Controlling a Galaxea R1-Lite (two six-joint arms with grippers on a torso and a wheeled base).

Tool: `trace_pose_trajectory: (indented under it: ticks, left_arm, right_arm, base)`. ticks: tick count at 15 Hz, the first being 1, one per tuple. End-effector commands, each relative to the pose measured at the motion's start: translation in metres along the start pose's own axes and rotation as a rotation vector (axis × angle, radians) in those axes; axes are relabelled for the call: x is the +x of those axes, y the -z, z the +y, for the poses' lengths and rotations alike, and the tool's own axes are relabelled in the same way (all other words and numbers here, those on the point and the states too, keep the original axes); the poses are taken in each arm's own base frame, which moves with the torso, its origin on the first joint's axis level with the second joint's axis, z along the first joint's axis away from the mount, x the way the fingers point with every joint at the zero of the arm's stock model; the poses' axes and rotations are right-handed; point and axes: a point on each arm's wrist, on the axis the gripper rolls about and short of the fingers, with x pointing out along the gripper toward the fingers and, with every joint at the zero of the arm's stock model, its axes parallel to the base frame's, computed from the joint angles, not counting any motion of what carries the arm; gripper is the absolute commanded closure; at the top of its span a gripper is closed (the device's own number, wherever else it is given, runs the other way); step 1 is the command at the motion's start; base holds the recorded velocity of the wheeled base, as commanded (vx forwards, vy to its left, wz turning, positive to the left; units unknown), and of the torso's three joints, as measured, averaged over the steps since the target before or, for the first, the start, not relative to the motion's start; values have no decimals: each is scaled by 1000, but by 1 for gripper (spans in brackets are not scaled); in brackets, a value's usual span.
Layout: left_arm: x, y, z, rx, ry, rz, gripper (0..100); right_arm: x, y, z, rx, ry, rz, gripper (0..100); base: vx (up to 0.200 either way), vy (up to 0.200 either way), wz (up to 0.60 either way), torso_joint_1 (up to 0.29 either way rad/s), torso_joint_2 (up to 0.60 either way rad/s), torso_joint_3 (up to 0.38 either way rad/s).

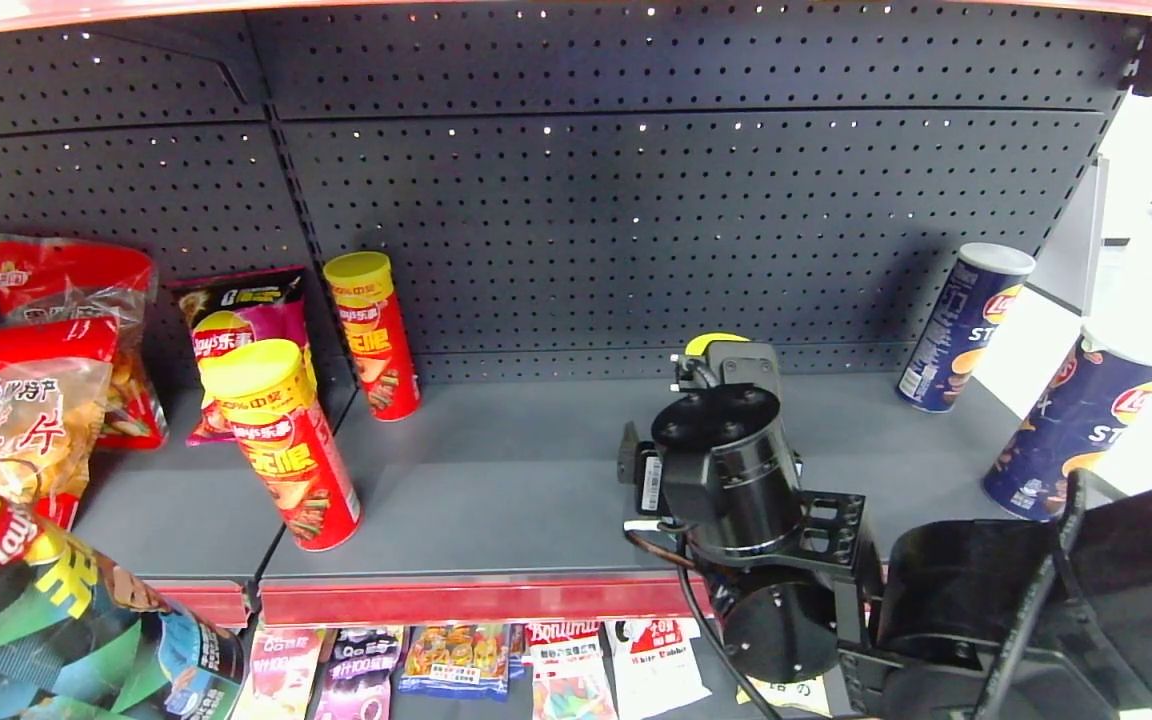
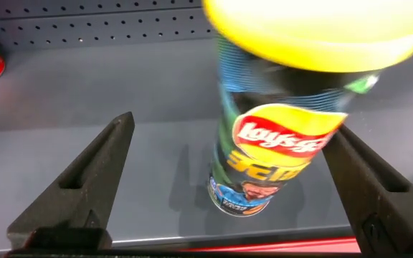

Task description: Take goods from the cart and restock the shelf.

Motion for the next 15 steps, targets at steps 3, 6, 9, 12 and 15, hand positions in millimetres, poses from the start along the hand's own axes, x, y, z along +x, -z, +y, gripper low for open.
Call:
trace_pose_trajectory:
  ticks: [3,6,9,12,15]
  left_arm:
    - [0,0,0,-1,0,2,100]
    - [1,3,0,-5,1,10,100]
    - [2,4,1,-7,1,15,100]
    - [2,4,1,-7,1,15,100]
    - [1,4,0,-6,1,13,100]
  right_arm:
    - [1,-1,-1,5,0,-1,0]
    - [1,-1,-1,40,-3,0,0]
    - [2,-2,0,45,-6,0,0]
    - [3,-1,0,42,-13,7,0]
    - [4,-4,0,52,-13,1,0]
  base:
    - [0,0,0,0,0,0]
    - [0,0,0,0,0,0]
    - [0,0,0,0,0,0]
    - [0,0,0,0,0,0]
    - [0,0,0,0,0,0]
